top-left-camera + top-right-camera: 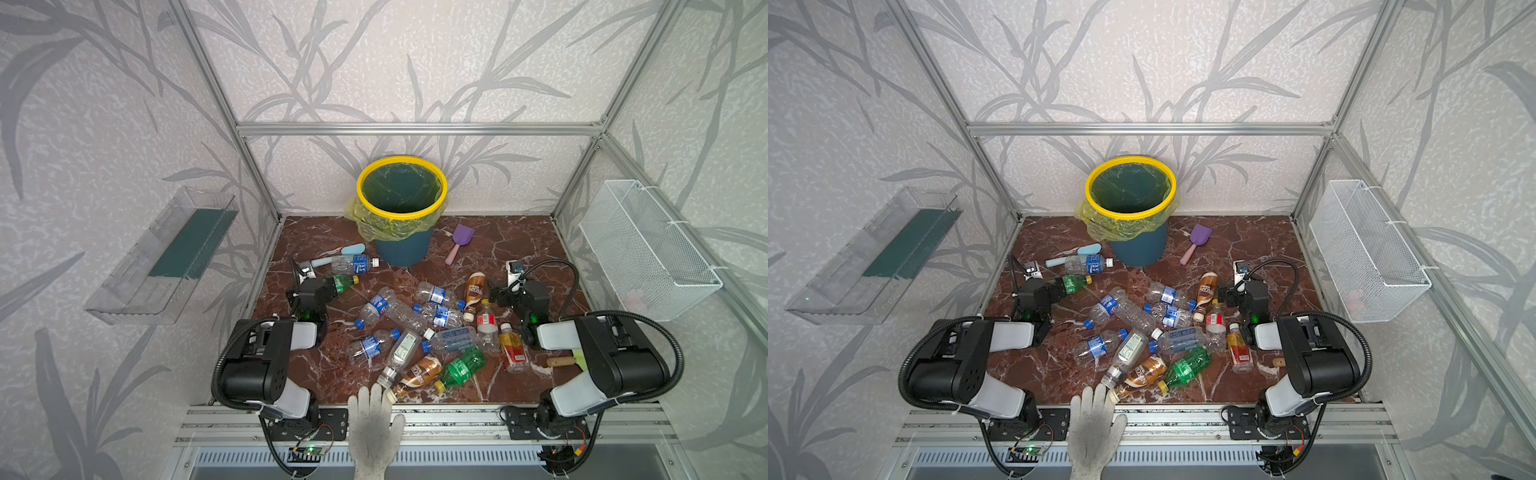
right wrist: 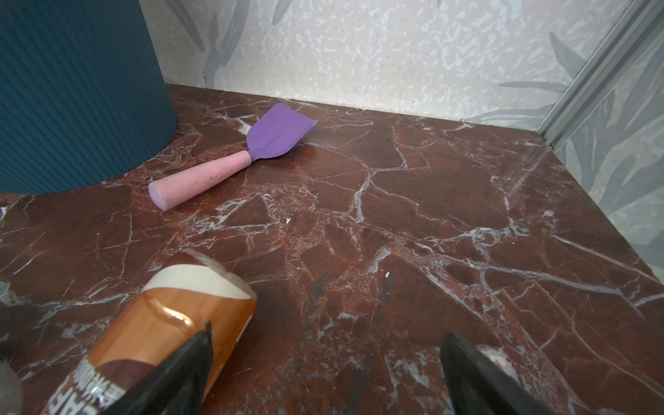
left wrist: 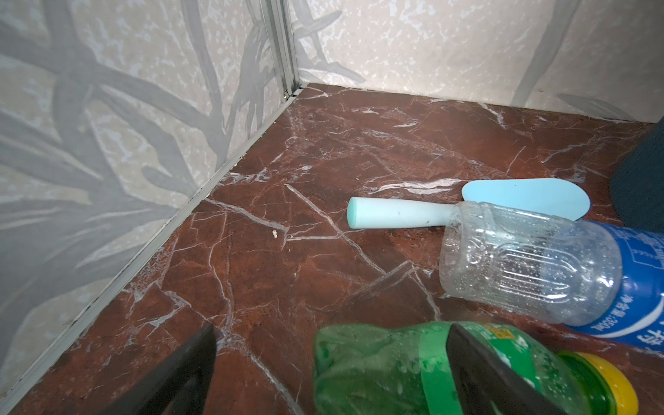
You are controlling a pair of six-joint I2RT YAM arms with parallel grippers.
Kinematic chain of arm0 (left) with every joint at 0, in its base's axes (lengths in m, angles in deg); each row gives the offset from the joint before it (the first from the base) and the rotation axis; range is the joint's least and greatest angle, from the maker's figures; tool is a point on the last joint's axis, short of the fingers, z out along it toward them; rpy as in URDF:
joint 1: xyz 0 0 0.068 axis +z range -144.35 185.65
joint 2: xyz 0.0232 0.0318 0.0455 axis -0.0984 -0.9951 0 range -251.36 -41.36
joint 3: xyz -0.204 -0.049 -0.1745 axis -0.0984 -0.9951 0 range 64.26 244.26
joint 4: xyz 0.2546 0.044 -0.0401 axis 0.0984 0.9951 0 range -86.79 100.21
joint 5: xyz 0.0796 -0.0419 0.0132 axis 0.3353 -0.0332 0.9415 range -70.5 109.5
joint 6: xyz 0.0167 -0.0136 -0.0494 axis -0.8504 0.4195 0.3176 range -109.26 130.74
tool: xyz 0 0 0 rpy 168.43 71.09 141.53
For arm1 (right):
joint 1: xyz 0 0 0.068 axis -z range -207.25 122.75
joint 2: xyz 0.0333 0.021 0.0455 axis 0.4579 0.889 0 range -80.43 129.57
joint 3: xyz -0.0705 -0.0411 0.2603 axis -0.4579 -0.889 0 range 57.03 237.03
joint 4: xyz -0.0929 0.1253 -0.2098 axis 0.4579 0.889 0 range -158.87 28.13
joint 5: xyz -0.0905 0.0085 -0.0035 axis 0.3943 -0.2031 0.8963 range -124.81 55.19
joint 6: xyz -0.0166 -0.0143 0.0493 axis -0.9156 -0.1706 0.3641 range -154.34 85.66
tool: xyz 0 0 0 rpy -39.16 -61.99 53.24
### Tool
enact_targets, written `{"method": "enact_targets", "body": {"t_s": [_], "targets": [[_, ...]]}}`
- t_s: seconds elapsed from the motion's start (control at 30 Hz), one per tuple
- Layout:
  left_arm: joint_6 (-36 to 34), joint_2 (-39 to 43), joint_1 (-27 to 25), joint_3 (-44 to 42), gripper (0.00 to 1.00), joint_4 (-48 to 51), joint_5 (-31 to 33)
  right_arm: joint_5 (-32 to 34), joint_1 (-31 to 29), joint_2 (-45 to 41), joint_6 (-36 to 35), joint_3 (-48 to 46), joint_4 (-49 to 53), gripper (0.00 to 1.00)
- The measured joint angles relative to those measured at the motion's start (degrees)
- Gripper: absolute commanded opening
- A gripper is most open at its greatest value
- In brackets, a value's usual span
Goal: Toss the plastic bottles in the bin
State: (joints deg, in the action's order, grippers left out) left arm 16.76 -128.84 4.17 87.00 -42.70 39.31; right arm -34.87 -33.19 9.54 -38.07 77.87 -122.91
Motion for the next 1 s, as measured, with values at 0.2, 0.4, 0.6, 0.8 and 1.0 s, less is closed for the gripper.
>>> {"method": "enact_targets", "body": {"t_s": [0.2,0.4,0.6,0.8,1.0], "targets": [[0.0,0.0,0.0,0.0,0.99,0.0,0.0,0.0,0.0,0.0,0.0,0.0,0.0,0.99],[0.0,0.0,0.0,0.0,0.99,0.0,0.0,0.0,0.0,0.0,0.0,0.0,0.0,0.99],[0.0,0.0,0.0,0.0,0.99,0.0,0.0,0.0,0.0,0.0,0.0,0.0,0.0,0.99],[0.0,0.0,0.0,0.0,0.99,0.0,0.0,0.0,0.0,0.0,0.0,0.0,0.0,0.99],[0.02,0.0,0.0,0.0,0.96,0.0,0.0,-1.14,1.03,0.0,0.28,0.0,0.02,0.99]]}}
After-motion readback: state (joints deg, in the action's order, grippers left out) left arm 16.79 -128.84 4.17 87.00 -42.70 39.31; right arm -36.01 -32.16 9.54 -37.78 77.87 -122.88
